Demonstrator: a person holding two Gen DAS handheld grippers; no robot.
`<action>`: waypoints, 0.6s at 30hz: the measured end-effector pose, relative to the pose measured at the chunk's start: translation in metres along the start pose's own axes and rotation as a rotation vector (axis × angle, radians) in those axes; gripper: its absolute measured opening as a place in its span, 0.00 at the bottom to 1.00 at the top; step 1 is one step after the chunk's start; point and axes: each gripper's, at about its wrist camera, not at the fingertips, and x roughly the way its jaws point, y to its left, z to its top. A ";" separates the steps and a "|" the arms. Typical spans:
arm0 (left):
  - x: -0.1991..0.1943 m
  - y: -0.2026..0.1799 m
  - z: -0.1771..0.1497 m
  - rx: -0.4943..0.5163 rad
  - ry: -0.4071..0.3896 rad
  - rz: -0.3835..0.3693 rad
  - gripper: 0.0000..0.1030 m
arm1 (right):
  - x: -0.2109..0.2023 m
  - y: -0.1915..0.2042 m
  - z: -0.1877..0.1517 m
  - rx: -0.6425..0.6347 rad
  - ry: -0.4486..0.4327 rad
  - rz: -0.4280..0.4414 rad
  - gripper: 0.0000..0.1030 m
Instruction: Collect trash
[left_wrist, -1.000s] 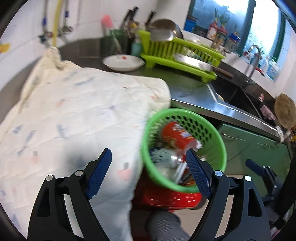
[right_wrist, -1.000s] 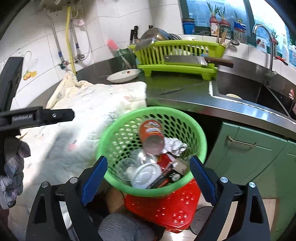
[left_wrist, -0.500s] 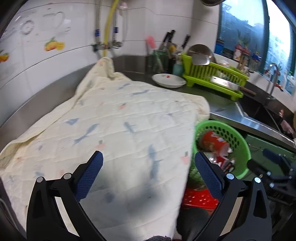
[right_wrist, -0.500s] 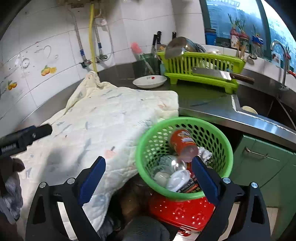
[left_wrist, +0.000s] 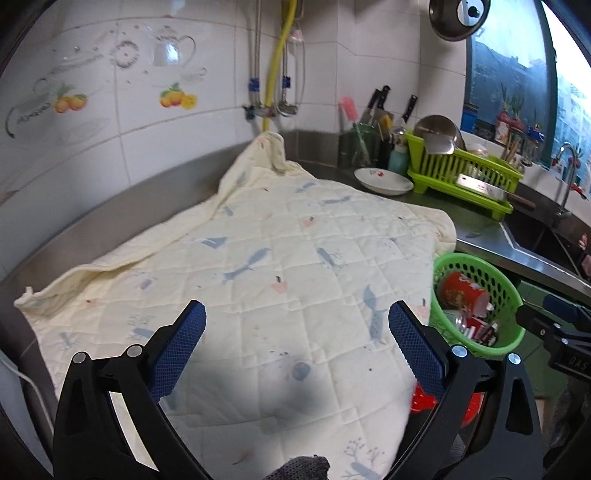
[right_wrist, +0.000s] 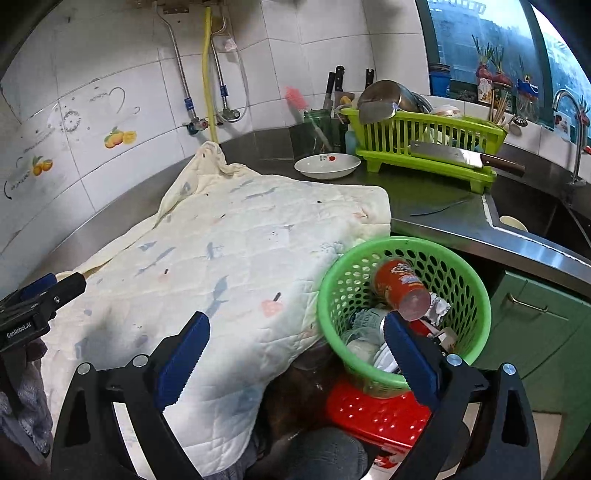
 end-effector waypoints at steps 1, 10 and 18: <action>-0.002 0.001 -0.001 0.001 -0.008 0.004 0.95 | -0.001 0.001 0.000 0.003 -0.002 0.005 0.89; -0.015 0.003 -0.008 -0.026 -0.019 -0.018 0.95 | -0.019 0.013 -0.003 -0.026 -0.030 -0.006 0.90; -0.022 0.006 -0.011 -0.046 -0.031 -0.016 0.95 | -0.028 0.019 -0.005 -0.028 -0.042 -0.012 0.90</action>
